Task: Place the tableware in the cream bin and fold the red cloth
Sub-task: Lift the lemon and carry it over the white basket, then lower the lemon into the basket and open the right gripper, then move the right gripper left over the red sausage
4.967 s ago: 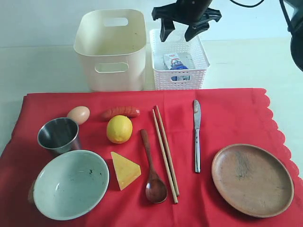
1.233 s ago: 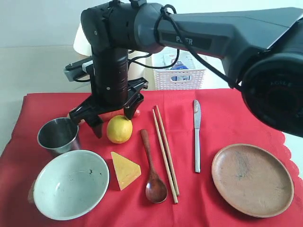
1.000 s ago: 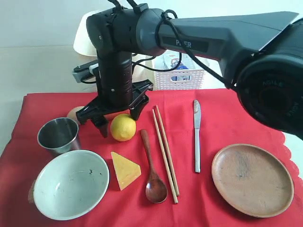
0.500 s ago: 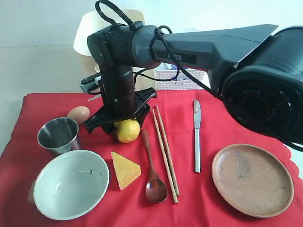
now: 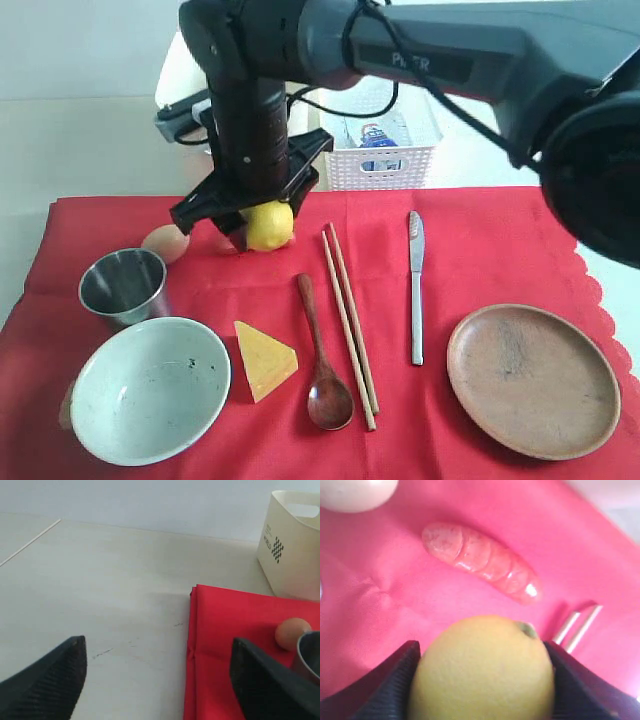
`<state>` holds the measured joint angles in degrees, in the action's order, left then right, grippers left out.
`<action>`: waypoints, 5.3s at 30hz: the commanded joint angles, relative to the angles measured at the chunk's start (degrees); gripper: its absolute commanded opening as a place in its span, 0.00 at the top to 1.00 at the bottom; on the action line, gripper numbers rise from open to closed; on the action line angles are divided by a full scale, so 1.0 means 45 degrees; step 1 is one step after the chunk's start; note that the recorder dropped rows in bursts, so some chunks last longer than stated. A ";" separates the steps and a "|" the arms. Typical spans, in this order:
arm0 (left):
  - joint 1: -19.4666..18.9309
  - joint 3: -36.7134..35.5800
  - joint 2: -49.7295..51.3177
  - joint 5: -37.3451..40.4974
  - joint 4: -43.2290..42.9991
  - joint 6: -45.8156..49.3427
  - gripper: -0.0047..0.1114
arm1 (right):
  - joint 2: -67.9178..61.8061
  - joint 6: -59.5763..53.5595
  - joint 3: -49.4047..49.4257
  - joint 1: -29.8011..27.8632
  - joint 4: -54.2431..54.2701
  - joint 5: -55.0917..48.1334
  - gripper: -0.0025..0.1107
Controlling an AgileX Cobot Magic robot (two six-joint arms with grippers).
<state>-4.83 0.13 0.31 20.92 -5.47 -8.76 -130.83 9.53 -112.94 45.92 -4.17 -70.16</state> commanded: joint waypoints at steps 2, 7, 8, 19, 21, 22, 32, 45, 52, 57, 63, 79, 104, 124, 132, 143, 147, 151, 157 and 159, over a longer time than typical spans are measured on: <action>0.0038 -0.0028 -0.0070 -0.0129 0.0032 -0.0046 0.31 | 0.1224 -0.0640 0.0006 0.0002 -0.0565 0.0045 0.98; 0.0038 -0.0028 -0.0070 -0.0129 0.0032 -0.0047 0.31 | 0.2376 -0.1021 0.0006 0.0002 -0.1809 0.0045 0.98; 0.0038 -0.0028 -0.0070 -0.0129 0.0032 -0.0047 0.31 | 0.2628 -0.1177 0.0006 0.0002 -0.2227 0.0045 0.98; 0.0038 -0.0028 -0.0070 -0.0129 0.0032 -0.0047 0.31 | 0.3128 -0.1593 0.0006 -0.1983 -0.2423 0.0045 0.98; 0.0038 -0.0028 -0.0070 -0.0129 0.0032 -0.0047 0.31 | 0.3128 -0.1593 0.0006 -0.2565 -0.2399 0.0070 0.98; 0.0038 -0.0028 -0.0070 -0.0129 0.0032 -0.0047 0.31 | 0.3128 -0.1593 0.0006 -0.2770 -0.2399 0.0235 0.98; 0.0038 -0.0028 -0.0070 -0.0129 0.0032 -0.0047 0.31 | 0.2966 -0.1593 0.0006 -0.5084 -0.1361 0.2741 0.98; 0.0038 -0.0028 -0.0070 -0.0129 0.0032 -0.0047 0.31 | 0.0299 -0.3196 0.0006 -0.5749 0.1530 0.4919 0.98; 0.0038 -0.0028 -0.0070 -0.0129 0.0032 -0.0047 0.31 | -0.0755 -0.4170 0.0006 -0.5749 0.3230 0.6447 0.98; 0.0038 -0.0028 -0.0070 -0.0129 0.0032 -0.0047 0.31 | -0.1048 -0.4170 0.0006 -0.5749 0.3230 0.6550 0.98; 0.0038 -0.0028 -0.0070 -0.0129 0.0032 -0.0047 0.31 | -0.1105 -0.4431 0.0006 -0.5749 0.3230 0.6524 0.79; 0.0038 -0.0028 -0.0070 -0.0129 0.0032 -0.0047 0.31 | -0.0672 -0.4453 0.0006 -0.5749 0.3185 0.5979 0.30; 0.0038 -0.0028 -0.0070 -0.0129 0.0032 -0.0047 0.31 | 0.2144 -0.4323 0.0006 -0.5749 0.2879 0.2739 0.31; 0.0038 -0.0028 -0.0070 -0.0129 0.0032 -0.0047 0.31 | 0.4617 -0.4055 0.0006 -0.5749 0.4148 0.0045 0.31; 0.0038 -0.0028 -0.0070 -0.0129 0.0032 -0.0047 0.31 | 0.5268 -0.4692 0.0006 -0.5749 0.5997 0.0045 0.31; 0.0038 -0.0028 -0.0070 -0.0129 0.0032 -0.0047 0.31 | 0.5378 -0.4876 0.0006 -0.3983 0.6217 0.0045 0.31; 0.0038 -0.0028 -0.0070 -0.0129 0.0032 -0.0047 0.31 | 0.5329 -0.4930 0.0006 -0.3177 0.6165 0.0045 0.31; 0.0038 -0.0028 -0.0070 -0.0129 0.0032 -0.0047 0.31 | 0.5335 -0.5171 0.0006 -0.2540 0.6165 0.0045 0.31; 0.0038 -0.0028 -0.0070 -0.0129 0.0032 -0.0047 0.31 | 0.5335 -0.5750 0.0006 -0.1901 0.6137 0.0045 0.31; 0.0038 -0.0028 -0.0070 -0.0129 0.0032 -0.0047 0.31 | 0.5335 -0.6071 0.0006 -0.1753 0.6137 0.0045 0.31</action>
<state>-4.83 0.13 0.31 20.92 -5.47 -8.76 -107.39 -15.46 -112.94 37.15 23.55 -70.00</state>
